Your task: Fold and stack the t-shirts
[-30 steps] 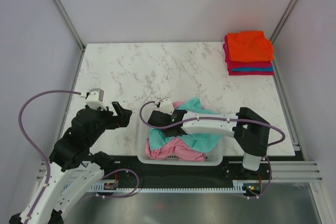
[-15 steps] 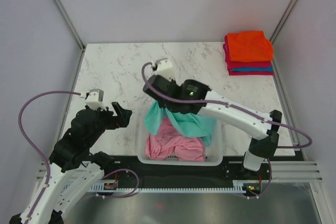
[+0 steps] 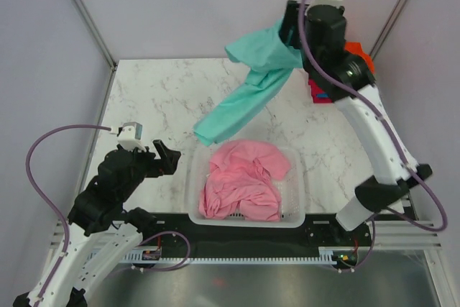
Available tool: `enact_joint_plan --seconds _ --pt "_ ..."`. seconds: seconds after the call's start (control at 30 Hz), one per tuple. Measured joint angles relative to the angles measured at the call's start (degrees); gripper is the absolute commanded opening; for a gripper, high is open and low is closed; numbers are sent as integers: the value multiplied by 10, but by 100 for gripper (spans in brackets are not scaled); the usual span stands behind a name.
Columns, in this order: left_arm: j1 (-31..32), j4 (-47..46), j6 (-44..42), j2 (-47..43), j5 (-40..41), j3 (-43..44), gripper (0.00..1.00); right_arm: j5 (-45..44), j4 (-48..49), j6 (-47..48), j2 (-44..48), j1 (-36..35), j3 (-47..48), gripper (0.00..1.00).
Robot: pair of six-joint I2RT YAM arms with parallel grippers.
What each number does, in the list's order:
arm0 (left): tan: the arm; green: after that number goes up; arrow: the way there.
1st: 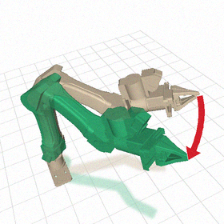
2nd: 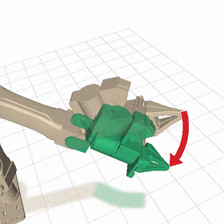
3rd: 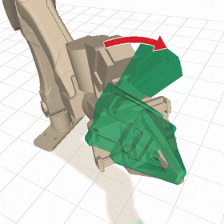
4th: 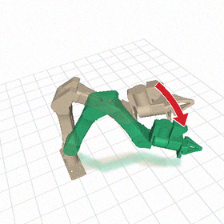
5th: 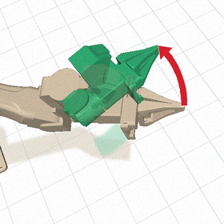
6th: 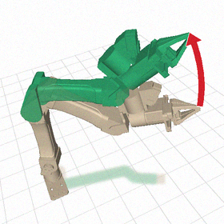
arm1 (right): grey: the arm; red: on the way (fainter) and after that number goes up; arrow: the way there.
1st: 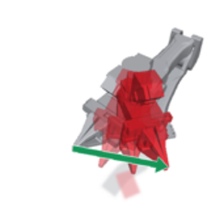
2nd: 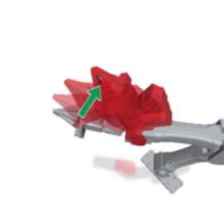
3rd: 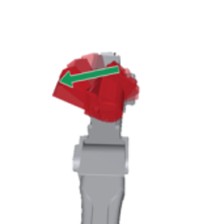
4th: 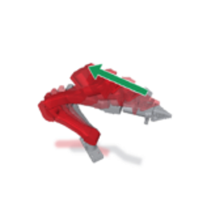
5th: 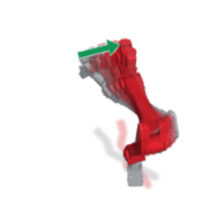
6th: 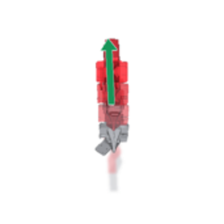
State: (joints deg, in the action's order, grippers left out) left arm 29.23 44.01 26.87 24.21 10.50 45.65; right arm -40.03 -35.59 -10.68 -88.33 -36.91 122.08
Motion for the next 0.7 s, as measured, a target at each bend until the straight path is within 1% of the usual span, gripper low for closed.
enact_joint_plan --seconds 0.03,0.1,0.17,0.23,0.3,0.33,0.43,0.53,0.6,0.7 --pt "0 0 0 0 0 0 97 36 2 -5 -28 33 -5 98" --pt "0 0 0 0 1 -1 97 92 -4 -14 -92 74 -19 98" --pt "0 0 0 0 1 -1 97 136 -14 -26 -142 91 -64 98" --pt "0 0 0 0 1 -1 96 179 -21 -39 -157 93 -164 98" --pt "0 0 0 4 0 -1 97 214 -30 -50 -146 89 -259 98" --pt "0 -1 0 5 0 -1 97 226 -39 -55 -136 86 -292 98" --pt "0 -6 0 24 -10 -1 96 254 -41 -65 -68 82 -355 98" --pt "0 -14 -2 66 -31 -1 97 280 -18 -79 50 83 -405 98" --pt "0 -24 -4 122 -43 -1 96 297 10 -92 130 83 -446 98" --pt "0 -30 -4 252 -64 3 93 315 32 -111 232 83 -522 98"
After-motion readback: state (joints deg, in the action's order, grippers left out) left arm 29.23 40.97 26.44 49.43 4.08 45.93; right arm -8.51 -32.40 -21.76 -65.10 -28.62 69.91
